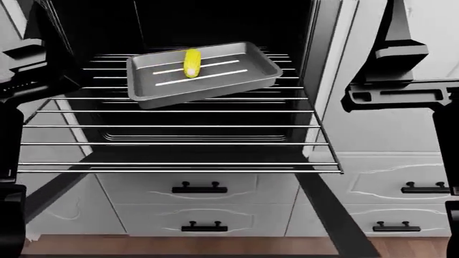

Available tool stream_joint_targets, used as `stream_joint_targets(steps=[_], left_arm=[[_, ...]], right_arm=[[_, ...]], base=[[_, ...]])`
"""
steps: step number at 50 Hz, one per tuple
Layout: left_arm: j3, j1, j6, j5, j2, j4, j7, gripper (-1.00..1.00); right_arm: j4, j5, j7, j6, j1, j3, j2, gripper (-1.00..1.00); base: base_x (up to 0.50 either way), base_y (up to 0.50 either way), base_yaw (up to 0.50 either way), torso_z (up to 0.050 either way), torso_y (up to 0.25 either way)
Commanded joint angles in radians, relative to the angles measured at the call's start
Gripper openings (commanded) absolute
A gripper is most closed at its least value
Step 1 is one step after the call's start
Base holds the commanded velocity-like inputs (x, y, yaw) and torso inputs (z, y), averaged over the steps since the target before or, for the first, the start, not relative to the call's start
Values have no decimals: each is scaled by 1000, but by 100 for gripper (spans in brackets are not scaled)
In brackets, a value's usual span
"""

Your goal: Pick the corn from the top rack in the oven and place it on the plate on the counter.

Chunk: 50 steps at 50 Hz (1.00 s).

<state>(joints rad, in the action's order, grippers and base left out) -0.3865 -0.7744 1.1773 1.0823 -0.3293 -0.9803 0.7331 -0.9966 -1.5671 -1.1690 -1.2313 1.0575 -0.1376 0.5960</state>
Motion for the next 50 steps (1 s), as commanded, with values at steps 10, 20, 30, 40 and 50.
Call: stream_joint_targets(steps=[10,20,30,40,50], left_arm=[[20,23,-36,2,-14,4,10,100],[31,31,-52,-3,-21,8,14,100],[37,40,-66,-2,-28,9,18,100],[42,47,-73,15,-32,6,31,100],[55,54,-90,9,-38,10,32,100]], right_arm=[[-5,23,18,17,-18,6,-1,100],[-11,54,25,38,-40,-15,-2,100],[15,45,31,61,-67,-20,-10,100],[-14,80,60,63,-79,-16,-8,100],[-12,80,56,45,-66,19,6,100]], base=[[-1,500,0,0,0],[0,327,0,0,0],[224,-169,0,0,0],[380,-275,0,0,0],[0,350,0,0,0]])
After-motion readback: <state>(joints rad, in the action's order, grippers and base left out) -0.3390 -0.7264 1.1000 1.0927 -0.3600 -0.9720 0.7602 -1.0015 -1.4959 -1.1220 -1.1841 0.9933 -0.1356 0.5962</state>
